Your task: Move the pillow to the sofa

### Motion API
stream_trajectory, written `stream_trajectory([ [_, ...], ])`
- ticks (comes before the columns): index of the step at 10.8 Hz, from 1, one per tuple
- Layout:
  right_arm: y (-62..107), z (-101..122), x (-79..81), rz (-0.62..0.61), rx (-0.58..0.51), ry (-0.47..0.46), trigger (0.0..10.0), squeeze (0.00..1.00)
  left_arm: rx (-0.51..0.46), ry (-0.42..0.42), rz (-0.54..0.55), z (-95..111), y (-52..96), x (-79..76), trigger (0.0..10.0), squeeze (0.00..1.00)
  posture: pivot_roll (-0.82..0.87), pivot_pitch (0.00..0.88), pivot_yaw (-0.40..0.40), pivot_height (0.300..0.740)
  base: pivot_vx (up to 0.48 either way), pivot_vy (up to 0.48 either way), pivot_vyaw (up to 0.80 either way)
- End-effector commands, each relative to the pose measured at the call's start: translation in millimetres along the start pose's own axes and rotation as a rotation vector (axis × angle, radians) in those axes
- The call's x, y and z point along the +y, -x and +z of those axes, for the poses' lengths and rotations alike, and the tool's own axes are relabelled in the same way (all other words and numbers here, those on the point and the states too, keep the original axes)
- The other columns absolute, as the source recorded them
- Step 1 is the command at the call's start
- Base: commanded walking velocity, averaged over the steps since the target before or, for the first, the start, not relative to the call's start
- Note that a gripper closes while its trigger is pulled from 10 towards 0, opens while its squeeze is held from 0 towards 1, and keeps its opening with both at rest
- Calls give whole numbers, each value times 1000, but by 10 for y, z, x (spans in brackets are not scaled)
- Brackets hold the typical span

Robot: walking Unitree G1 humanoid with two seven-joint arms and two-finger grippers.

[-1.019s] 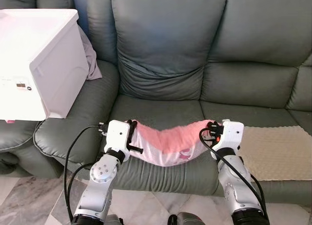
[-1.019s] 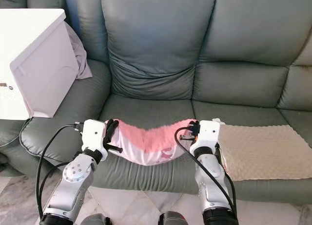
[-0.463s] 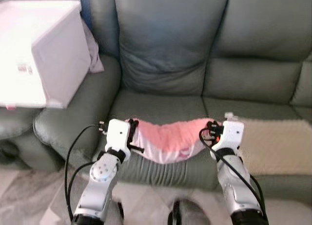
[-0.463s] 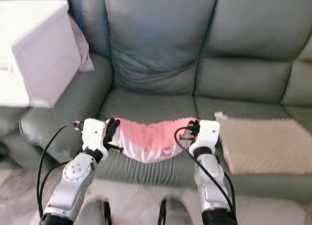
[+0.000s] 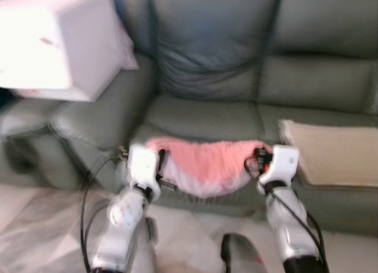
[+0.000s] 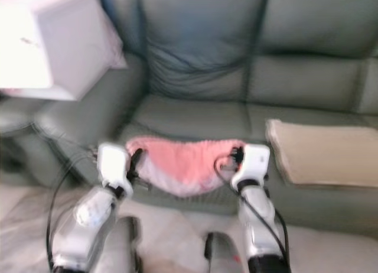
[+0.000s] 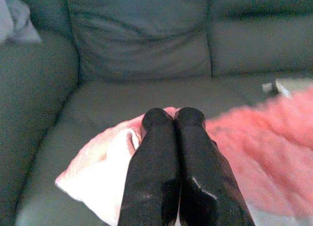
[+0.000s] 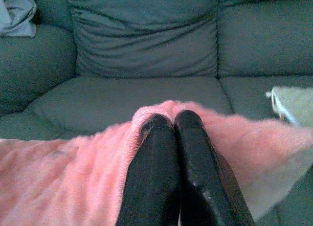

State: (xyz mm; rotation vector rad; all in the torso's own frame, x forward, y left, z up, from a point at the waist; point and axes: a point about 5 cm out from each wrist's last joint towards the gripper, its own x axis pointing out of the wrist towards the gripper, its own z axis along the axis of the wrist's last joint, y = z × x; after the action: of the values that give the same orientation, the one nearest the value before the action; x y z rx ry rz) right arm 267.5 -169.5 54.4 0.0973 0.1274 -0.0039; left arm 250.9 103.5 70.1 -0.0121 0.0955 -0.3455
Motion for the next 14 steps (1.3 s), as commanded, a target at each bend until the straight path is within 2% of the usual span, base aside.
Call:
stream_trajectory([
  [1, -42, 76, 34, 15, -30, 2, 10000, 0, -50, -20, -10, 131, -62, 14, 10000, 0, 11, 0, -21, 632, 0, 0, 0],
  [4, -56, 94, 31, 13, -37, 12, 10000, 0, -76, -25, -15, 204, -96, -8, 10000, 0, 13, 0, -23, 632, 279, 0, 0],
  [10, -78, 101, -8, 2, -39, 18, 10000, 0, -74, -27, -14, 204, -115, 2, 10000, 0, 14, 0, -17, 632, 326, 0, 0],
  [12, -244, 377, -81, -1, -127, 49, 10000, 0, -94, -31, 22, 260, -164, 63, 10000, 0, 14, 0, -16, 632, 322, 0, 0],
  [14, -353, 620, -119, -2, -199, 69, 10000, 0, -133, -35, 63, 388, -282, 175, 10000, 0, 9, 0, -17, 632, 289, 0, 0],
])
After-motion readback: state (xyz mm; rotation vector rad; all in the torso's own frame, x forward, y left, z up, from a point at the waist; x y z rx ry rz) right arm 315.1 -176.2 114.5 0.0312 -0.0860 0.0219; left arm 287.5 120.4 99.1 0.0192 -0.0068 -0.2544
